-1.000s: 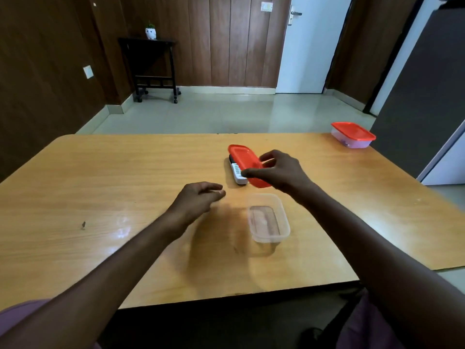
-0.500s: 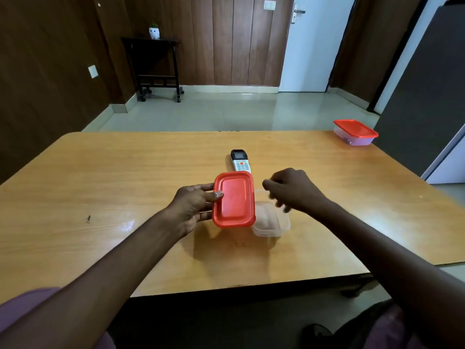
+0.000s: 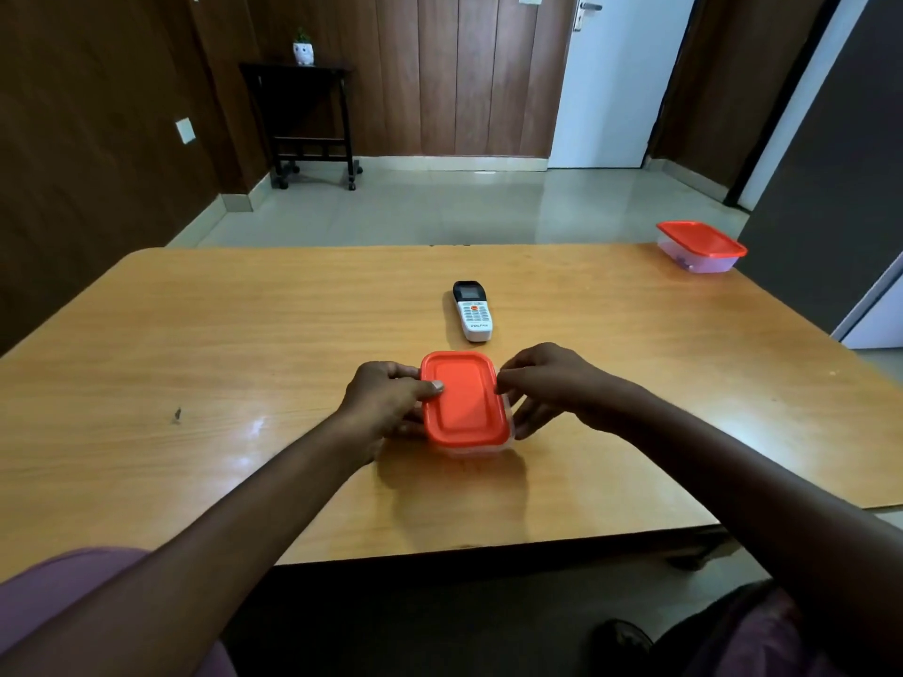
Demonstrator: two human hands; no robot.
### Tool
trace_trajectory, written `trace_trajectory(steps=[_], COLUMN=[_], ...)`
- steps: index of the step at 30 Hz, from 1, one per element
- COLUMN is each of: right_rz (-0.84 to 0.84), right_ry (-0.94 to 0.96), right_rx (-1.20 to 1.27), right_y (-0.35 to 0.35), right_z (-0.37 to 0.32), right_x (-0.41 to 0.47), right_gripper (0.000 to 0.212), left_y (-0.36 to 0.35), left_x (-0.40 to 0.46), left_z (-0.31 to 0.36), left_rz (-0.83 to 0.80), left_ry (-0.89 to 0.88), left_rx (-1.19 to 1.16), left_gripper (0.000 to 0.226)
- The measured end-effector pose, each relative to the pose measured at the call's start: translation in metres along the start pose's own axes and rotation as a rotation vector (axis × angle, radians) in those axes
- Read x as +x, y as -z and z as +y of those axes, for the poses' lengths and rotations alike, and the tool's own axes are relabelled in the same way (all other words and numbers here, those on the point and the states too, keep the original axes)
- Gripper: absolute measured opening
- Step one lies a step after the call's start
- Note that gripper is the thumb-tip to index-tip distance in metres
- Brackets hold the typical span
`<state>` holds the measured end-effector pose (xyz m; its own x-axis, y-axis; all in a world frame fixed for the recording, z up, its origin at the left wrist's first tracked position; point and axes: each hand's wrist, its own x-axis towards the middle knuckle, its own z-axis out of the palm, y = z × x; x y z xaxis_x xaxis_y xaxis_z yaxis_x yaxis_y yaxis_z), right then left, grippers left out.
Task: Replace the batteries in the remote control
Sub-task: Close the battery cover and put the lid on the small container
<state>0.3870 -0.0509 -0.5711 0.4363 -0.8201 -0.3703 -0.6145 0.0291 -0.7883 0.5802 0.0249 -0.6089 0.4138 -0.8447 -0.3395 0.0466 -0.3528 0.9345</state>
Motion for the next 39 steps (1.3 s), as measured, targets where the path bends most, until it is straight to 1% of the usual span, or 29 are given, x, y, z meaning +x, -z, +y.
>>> trace_trajectory(steps=[4,8,11,13,15,17,19,23,27,30,36,39], right_rz=[0.028,0.057,0.026,-0.013,-0.039,-0.055,-0.076,-0.11,-0.069,-0.036,0.017,0.045], right_ry=[0.007,0.018,-0.013,-0.024,-0.016,-0.002,0.001,-0.017,-0.022,-0.018,-0.013,-0.008], right_rx=[-0.054,-0.112,-0.042,0.021,0.065,0.103,0.12,0.103,0.135,0.187,0.329,0.305], right_y=[-0.008,-0.008,-0.006,-0.004,-0.001,0.001,0.001,0.0,-0.001,0.0,0.005,0.006], right_z=[0.0,0.001,0.003,0.004,0.003,0.003,0.003,0.004,0.003,0.003,-0.001,-0.003], right_x=[0.004,0.01,0.013,0.013,0.012,0.011,0.011,0.012,0.016,0.018,0.017,0.019], right_gripper=[0.048,0.048,0.047,0.043,0.035,0.029,0.028,0.028,0.019,0.019,0.022,0.012], left_y=[-0.001,0.0,0.002,0.002,0.003,0.003,0.003,0.003,0.003,0.005,0.008,0.009], left_x=[0.001,-0.004,-0.005,-0.006,-0.006,-0.007,-0.007,-0.006,-0.007,-0.008,-0.009,-0.01], left_z=[-0.003,0.003,0.004,0.004,0.006,0.008,0.01,0.006,0.008,0.012,0.012,0.013], left_rz=[-0.002,-0.062,-0.068,-0.068,-0.068,-0.06,-0.045,-0.021,-0.032,-0.073,-0.092,-0.114], left_ry=[0.009,0.046,0.079,0.09,0.086,0.062,0.037,0.027,0.037,0.034,-0.002,-0.019], left_rx=[0.017,0.024,-0.016,-0.051,-0.073,-0.082,-0.066,0.021,0.076,0.114,0.118,0.116], left_gripper=[0.044,0.051,0.054,0.053,0.05,0.043,0.038,0.04,0.035,0.032,0.035,0.034])
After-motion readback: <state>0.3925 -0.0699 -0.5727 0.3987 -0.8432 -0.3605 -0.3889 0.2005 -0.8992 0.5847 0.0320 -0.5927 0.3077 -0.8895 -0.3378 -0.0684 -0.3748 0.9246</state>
